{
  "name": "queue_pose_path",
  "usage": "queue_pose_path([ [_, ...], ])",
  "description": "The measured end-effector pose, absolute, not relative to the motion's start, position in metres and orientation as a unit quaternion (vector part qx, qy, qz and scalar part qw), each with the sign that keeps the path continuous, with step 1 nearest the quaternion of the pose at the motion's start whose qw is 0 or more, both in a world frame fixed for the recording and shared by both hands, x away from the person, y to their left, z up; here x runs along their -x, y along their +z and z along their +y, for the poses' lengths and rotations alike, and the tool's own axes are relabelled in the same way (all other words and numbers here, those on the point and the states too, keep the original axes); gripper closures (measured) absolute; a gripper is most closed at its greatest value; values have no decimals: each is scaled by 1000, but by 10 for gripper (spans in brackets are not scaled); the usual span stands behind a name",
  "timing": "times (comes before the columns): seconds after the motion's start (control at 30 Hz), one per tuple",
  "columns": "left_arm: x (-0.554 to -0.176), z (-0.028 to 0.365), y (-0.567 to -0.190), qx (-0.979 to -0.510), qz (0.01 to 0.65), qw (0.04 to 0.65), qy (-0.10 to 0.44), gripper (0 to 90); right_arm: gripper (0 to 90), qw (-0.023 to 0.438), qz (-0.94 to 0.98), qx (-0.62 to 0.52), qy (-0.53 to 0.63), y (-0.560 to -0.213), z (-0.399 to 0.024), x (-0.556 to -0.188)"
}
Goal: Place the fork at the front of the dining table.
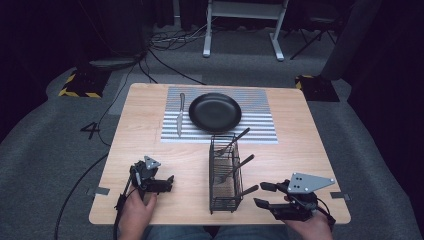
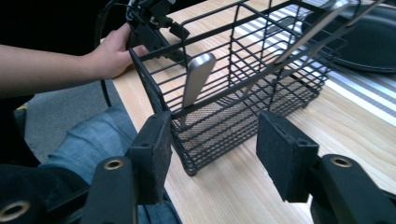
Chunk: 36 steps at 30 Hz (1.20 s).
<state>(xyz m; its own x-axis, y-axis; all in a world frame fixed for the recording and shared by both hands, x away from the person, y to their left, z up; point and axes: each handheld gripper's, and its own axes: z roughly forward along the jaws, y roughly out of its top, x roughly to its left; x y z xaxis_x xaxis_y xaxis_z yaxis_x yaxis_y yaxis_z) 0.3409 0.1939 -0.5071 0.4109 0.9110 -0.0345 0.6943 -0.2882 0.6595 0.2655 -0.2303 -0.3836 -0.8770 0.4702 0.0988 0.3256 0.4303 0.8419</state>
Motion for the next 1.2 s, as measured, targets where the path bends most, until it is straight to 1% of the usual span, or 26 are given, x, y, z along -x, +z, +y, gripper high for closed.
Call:
queue_pose_path([
  [0.13, -341, 194, -507, -783, 513, 305, 178, 2, 494, 62, 845, -229, 478, -385, -223, -269],
  [0.23, -341, 194, -507, -783, 513, 305, 178, 2, 515, 61, 845, -229, 479, -385, -220, -271],
  [0.27, -341, 194, -507, -783, 513, 305, 178, 2, 541, 58, 845, -229, 480, -386, -219, -272],
  [0.3, -341, 194, -507, -783, 513, 305, 178, 2, 585, 43, 846, -224, 482, -386, -216, -274],
  [0.33, -341, 194, -507, -783, 513, 305, 178, 2, 585, 43, 846, -224, 482, -386, -216, -274],
  [0.43, -341, 194, -507, -783, 513, 305, 178, 2, 664, 42, 850, -211, 481, -387, -211, -275],
  [0.6, -341, 194, -507, -783, 513, 305, 178, 2, 760, 35, 850, -211, 481, -390, -206, -280],
  [0.7, -341, 194, -507, -783, 513, 305, 178, 2, 766, 29, 852, -212, 478, -391, -204, -282],
  [0.73, -341, 194, -507, -782, 513, 305, 178, 2, 783, 30, 853, -211, 476, -392, -203, -282],
  [0.87, -341, 194, -507, -783, 513, 305, 178, 2, 804, 29, 851, -213, 480, -391, -203, -282],
  [1.1, -341, 194, -507, -782, 513, 305, 178, 2, 833, 45, 843, -202, 496, -381, -199, -281],
  [1.13, -341, 194, -507, -783, 513, 305, 178, 2, 863, 56, 841, -198, 501, -377, -197, -281],
  [1.2, -341, 194, -507, -782, 513, 305, 178, 2, 864, 62, 837, -194, 508, -372, -196, -282],
])
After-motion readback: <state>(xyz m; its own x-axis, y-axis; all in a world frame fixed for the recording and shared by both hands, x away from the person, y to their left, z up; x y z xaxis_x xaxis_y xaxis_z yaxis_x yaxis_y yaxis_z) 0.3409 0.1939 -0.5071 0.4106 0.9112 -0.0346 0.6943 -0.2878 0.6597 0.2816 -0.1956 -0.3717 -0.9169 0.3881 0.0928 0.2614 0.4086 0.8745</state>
